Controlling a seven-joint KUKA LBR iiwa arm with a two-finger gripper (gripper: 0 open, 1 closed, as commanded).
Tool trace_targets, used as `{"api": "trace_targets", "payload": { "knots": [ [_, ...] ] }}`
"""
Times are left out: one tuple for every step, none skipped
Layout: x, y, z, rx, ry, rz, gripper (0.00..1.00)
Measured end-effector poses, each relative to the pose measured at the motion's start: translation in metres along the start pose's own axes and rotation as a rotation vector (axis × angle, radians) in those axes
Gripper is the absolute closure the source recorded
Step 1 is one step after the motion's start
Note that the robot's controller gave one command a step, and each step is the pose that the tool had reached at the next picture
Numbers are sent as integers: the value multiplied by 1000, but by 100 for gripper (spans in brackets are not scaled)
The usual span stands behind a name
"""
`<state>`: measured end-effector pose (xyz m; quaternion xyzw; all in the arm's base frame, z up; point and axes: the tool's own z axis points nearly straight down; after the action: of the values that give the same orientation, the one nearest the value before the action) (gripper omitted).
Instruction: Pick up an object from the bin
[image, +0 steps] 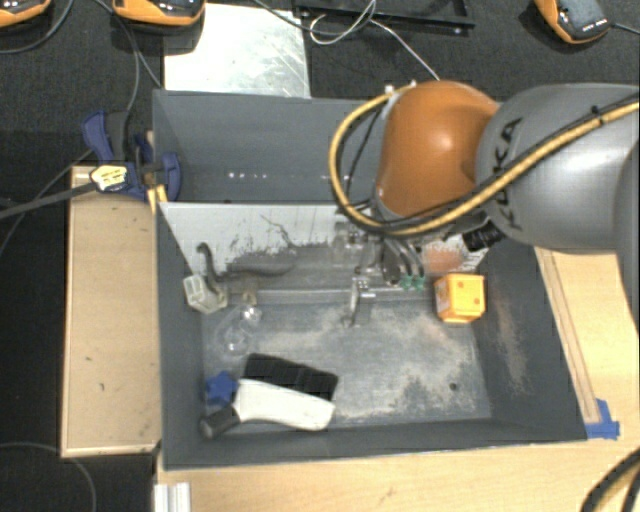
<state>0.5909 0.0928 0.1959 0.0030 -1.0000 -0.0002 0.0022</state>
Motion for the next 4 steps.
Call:
{"api": "trace_targets", "payload": {
  "knots": [
    [-1, -1, -5, -1, -8, 4, 100],
    [-1, -1, -5, -1, -8, 6, 100],
    [41, 67, 28, -2, -8, -149, 100],
    [16, 97, 62, -2, -11, -264, 100]
  ]
}}
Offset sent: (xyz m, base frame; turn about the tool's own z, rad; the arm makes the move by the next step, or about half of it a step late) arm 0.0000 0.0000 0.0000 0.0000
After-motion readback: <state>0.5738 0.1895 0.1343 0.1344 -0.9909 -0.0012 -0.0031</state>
